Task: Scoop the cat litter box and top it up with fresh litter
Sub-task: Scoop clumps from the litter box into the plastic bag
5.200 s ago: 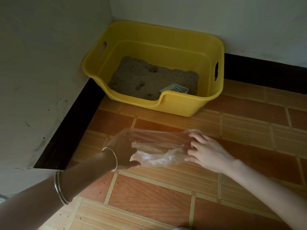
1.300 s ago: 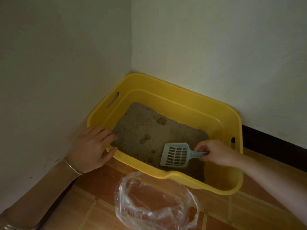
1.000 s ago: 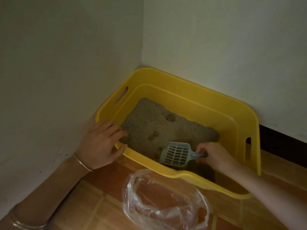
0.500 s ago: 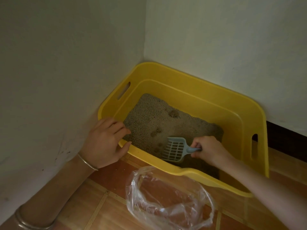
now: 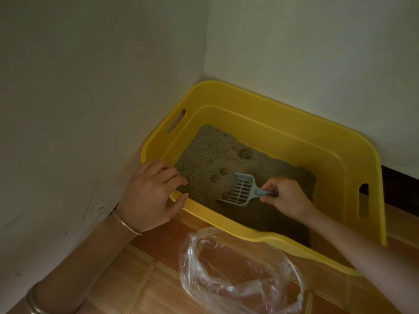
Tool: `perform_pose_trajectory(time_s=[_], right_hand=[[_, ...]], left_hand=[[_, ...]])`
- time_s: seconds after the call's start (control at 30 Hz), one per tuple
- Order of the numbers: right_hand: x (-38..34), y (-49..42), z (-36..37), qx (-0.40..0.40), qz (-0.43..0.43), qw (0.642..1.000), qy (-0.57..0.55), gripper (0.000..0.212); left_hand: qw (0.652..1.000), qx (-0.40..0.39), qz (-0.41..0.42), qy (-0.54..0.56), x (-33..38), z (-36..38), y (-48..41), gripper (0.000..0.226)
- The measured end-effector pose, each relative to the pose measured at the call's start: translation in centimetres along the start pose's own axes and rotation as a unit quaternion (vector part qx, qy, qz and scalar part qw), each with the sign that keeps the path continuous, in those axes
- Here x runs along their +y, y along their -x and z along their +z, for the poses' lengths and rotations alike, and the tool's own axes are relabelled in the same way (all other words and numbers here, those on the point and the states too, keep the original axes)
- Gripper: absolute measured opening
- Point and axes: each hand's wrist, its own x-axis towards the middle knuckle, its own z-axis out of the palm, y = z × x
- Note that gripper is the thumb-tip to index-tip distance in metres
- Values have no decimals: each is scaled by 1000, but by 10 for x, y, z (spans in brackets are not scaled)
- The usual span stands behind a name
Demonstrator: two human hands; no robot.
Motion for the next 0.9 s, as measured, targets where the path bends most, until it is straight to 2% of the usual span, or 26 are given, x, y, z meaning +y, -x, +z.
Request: perform_pose_trajectory(time_s=[0.2,0.6,0.77,0.9], right_hand=[[-4,-16,4,0,-4,1000,-15,14],[-10,-27,14,52,0,999,-11,18],[-4,-18,5,20,-35,996,-85,18],[-2,-14,-1,32,-39,992,-115,19]], left_hand=[[1000,9,13,8,-1,0,-1,27],[1000,-4,2,10,1,-2,-1,27],[1000,-11,1,1,0,-1,0,27],[1000,-10,-8,2,0,0,0,28]])
